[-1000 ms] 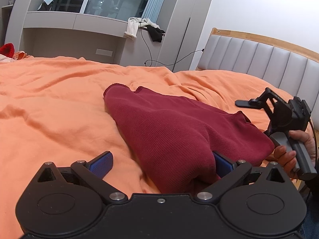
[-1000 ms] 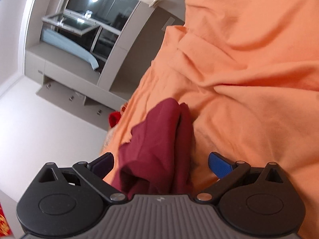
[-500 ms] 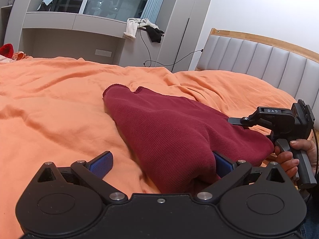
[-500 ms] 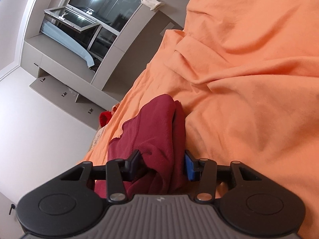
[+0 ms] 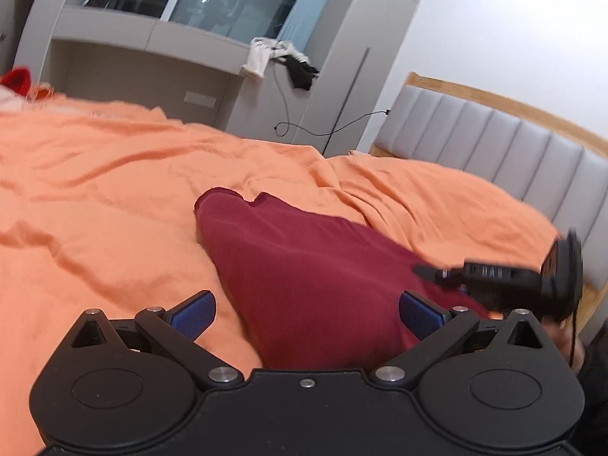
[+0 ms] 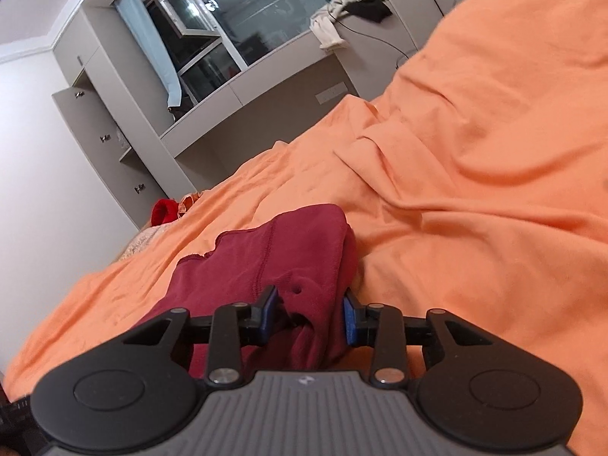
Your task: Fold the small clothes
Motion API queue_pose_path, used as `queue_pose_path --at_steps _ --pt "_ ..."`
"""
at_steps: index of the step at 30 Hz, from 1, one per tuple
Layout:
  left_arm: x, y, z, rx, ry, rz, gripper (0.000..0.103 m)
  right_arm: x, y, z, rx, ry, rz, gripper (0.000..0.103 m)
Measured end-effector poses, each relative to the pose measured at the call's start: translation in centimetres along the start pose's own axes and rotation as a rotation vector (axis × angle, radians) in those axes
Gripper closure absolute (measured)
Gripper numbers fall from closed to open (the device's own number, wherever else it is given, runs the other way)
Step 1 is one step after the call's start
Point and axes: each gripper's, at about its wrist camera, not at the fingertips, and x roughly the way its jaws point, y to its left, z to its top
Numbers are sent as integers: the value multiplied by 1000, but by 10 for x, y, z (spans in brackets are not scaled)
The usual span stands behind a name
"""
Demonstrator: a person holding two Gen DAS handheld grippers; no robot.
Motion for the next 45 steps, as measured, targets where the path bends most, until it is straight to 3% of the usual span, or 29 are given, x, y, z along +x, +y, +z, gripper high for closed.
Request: queue_pose_path --at_steps 3,8,16,45 --pt "8 -1 18 -34 32 17 0 2 -3 0 22 6 5 63" --pt "34 -8 33 64 105 142 0 0 -1 -3 -12 -8 -2 59" --pt "46 19 5 -44 130 82 0 -2 -4 -8 -11 -18 -3 51" --pt "46 20 -4 -47 104 72 0 1 -16 -10 77 -12 4 39"
